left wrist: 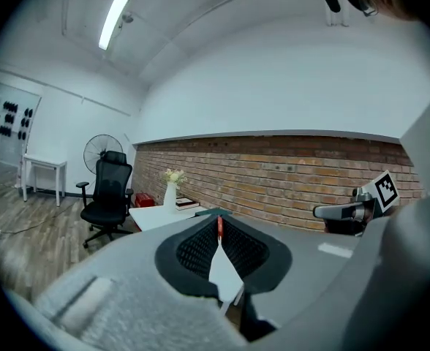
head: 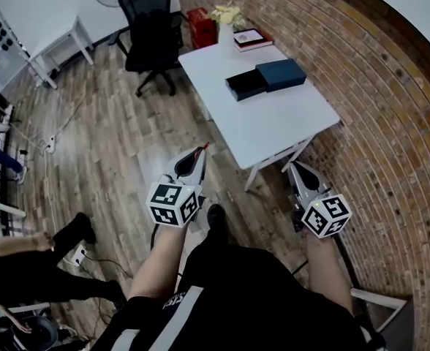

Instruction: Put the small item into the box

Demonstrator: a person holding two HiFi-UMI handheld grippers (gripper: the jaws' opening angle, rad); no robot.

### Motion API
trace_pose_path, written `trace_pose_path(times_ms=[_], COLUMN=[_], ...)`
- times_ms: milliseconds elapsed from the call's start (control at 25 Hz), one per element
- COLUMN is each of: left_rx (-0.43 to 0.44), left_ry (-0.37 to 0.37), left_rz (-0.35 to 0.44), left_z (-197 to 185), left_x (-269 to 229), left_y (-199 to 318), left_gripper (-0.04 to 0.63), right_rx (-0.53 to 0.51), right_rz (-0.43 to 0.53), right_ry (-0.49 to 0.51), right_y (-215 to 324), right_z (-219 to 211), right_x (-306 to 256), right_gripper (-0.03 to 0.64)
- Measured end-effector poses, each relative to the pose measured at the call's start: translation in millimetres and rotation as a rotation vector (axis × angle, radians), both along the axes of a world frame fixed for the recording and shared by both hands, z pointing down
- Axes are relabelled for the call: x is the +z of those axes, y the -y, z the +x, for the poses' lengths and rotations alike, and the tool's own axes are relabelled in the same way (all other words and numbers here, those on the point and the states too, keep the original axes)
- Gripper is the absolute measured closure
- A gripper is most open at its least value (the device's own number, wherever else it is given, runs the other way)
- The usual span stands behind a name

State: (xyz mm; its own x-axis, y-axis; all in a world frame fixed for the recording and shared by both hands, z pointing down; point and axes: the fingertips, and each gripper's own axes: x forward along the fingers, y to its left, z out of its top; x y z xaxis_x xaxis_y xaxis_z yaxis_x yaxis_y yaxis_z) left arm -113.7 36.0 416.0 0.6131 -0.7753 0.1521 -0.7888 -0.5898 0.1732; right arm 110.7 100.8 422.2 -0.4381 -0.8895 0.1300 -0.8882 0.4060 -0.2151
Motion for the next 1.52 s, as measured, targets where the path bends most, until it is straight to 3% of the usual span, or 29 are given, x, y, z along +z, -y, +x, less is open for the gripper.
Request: trace_pose_path(times_ms=[160, 440, 840, 1040, 1520], left_rx=[0.035, 0.057, 0.102, 0.101, 0.055], left_ry=[-0.014, -0.011, -0.03, -0.023, 0.032], left_rz=[-0.008, -0.013, -0.041, -0.065, -0.052], left_z=[6, -15, -19, -5, 73], left_x=[2, 1, 8, 14, -7], left_y=[66, 170, 232, 252, 295], left_gripper=[0.577, 0.577, 0.578, 0.577, 0.577], right_rx=[0.016, -0.002, -0.005, 0.014, -0.021], right_rz=[-0.028, -0.049, -0.07, -0.075, -0.051], right_ry=[-0.022, -0.044, -0.137, -0.111, -0.142], right_y=[65, 166, 222, 238, 295], right_z=[-2, -34, -52, -33, 53], right_x=[4, 1, 9, 11, 24], right_gripper=[0.615, 0.615, 0.615, 0.615, 0.615])
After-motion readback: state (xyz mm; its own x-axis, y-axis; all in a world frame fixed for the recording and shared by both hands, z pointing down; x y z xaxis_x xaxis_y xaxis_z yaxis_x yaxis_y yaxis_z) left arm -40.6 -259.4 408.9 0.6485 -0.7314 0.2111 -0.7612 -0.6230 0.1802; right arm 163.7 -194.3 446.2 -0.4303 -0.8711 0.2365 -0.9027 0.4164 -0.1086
